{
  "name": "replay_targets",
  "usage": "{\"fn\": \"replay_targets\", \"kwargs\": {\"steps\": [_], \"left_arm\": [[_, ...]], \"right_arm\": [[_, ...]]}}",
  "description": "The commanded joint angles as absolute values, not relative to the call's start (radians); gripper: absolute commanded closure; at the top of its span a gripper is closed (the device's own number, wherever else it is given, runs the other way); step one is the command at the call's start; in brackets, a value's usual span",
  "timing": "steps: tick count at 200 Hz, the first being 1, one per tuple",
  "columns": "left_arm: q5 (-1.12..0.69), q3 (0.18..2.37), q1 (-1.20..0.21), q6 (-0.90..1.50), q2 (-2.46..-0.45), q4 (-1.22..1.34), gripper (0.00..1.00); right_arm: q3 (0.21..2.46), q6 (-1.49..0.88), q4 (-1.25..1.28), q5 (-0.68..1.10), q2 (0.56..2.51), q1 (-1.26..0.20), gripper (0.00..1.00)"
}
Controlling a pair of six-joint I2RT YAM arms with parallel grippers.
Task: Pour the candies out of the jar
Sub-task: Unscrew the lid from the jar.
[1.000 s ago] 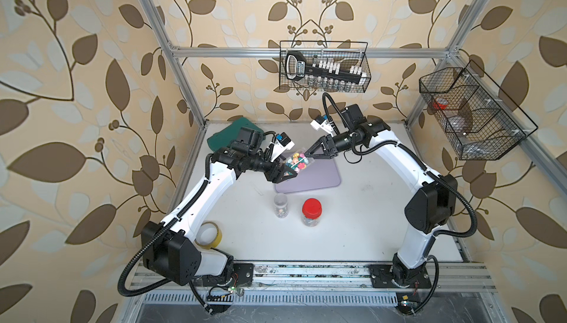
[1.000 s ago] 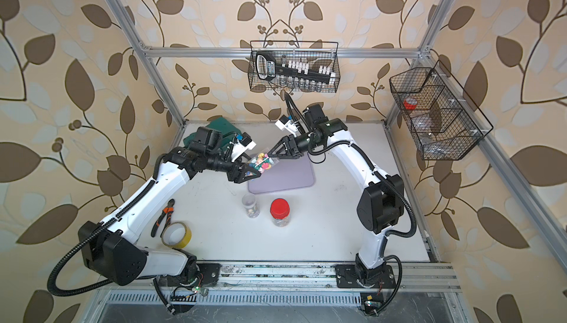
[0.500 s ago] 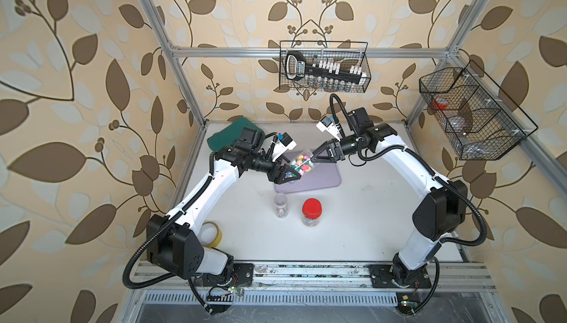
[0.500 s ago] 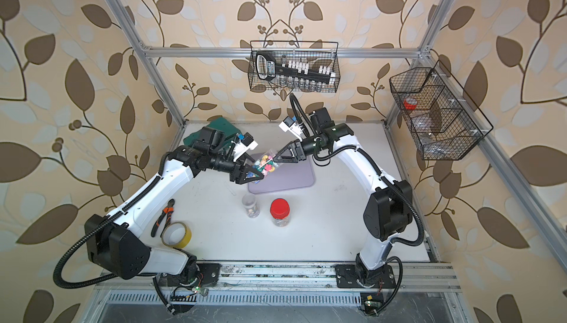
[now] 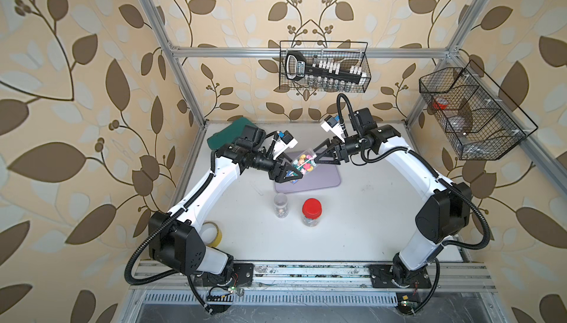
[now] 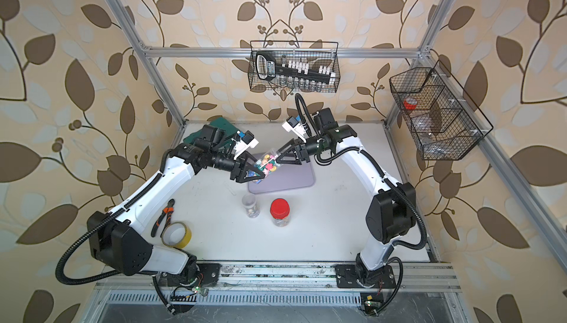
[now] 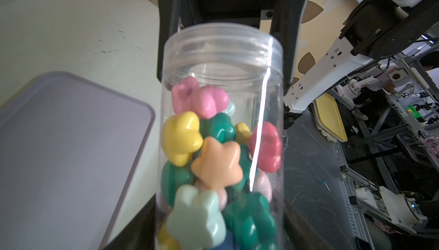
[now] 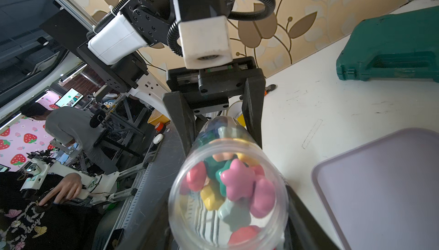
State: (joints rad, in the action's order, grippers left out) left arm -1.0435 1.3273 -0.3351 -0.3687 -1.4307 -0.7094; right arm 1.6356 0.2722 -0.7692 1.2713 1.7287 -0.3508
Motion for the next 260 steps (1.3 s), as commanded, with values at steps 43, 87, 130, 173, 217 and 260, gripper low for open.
{"fn": "replay_targets", "kwargs": {"steps": [43, 87, 130, 173, 217, 260], "left_arm": [[-1.000, 1.386, -0.347, -0.427, -1.424, -0.674, 0.32], [-0.881, 1.386, -0.351, -0.422, -1.395, -0.639, 0.33], [-0.738, 1.386, -0.390, -0.459, -1.362, -0.624, 0.33], [-0.696, 1.394, -0.417, -0.477, -1.355, -0.636, 0.33], [-0.703, 1.398, -0.419, -0.481, -1.353, -0.642, 0.33], [-0.706, 1.395, -0.419, -0.480, -1.350, -0.636, 0.33]], "right_arm": [[1.645, -0.129, -0.578, 1.217, 1.672, -0.332, 0.14], [1.679, -0.344, -0.575, 1.129, 1.667, -0.270, 0.09], [1.824, -0.231, -0.904, 1.056, 1.783, -0.287, 0.09], [1.842, -0.195, -0.962, 1.057, 1.832, -0.316, 0.15], [1.839, -0.176, -0.973, 1.078, 1.840, -0.341, 0.17], [1.808, -0.169, -0.974, 1.089, 1.831, -0.342, 0.21]]}}
